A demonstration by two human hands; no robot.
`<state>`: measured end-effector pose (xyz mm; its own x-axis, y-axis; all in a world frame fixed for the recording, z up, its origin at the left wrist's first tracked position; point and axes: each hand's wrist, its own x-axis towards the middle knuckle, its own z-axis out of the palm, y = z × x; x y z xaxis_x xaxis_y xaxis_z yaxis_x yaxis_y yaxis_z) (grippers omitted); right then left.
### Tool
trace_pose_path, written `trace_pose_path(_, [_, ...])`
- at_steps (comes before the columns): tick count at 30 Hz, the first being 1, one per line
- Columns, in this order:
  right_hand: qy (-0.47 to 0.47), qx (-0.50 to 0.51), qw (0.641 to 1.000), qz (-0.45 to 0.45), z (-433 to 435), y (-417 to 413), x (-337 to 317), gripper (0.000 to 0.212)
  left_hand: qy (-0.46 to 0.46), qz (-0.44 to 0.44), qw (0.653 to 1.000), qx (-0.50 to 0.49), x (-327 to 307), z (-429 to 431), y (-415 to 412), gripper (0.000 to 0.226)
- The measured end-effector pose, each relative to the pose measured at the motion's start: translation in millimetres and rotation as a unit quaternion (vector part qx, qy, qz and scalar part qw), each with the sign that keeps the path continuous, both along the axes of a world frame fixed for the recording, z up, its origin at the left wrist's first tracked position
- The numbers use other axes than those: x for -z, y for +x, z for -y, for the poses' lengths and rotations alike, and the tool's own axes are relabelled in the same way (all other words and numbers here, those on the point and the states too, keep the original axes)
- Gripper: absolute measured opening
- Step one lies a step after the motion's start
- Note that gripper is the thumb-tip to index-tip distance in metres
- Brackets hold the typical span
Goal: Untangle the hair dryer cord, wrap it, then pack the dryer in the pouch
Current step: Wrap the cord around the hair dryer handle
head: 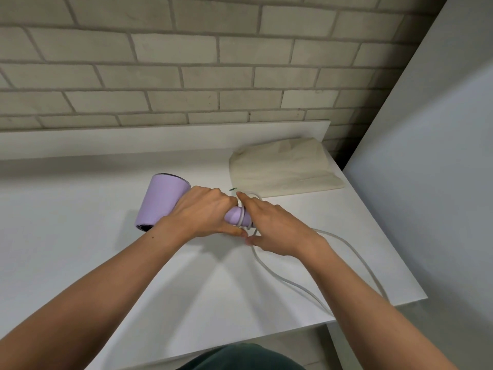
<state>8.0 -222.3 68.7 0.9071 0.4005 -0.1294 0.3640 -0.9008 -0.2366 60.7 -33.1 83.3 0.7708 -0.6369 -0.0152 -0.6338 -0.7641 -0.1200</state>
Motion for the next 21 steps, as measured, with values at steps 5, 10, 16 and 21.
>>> trace_pose_path(5, [0.046, 0.026, 0.999, 0.007, 1.0, -1.2, 8.1, 0.072, 0.013, 0.004, 1.000, 0.008, 0.2, 5.2, 0.6, 0.057])
trace_pose_path(10, [0.006, 0.028, 0.996, 0.088, 6.5, 1.8, 17.9, 0.068, -0.046, 0.035, 0.997, 0.054, 2.9, 1.5, 10.8, 0.088])
trace_pose_path(16, [-0.019, 0.030, 0.986, 0.163, 24.1, -5.5, 25.9, 0.069, -0.377, -0.017, 0.886, -0.268, -10.8, -47.1, 11.0, 0.098])
trace_pose_path(21, [-0.016, 0.019, 0.983, 0.183, 21.4, -14.8, 23.8, 0.070, -0.511, -0.321, 0.737, -0.304, 7.1, -75.6, 9.2, 0.074])
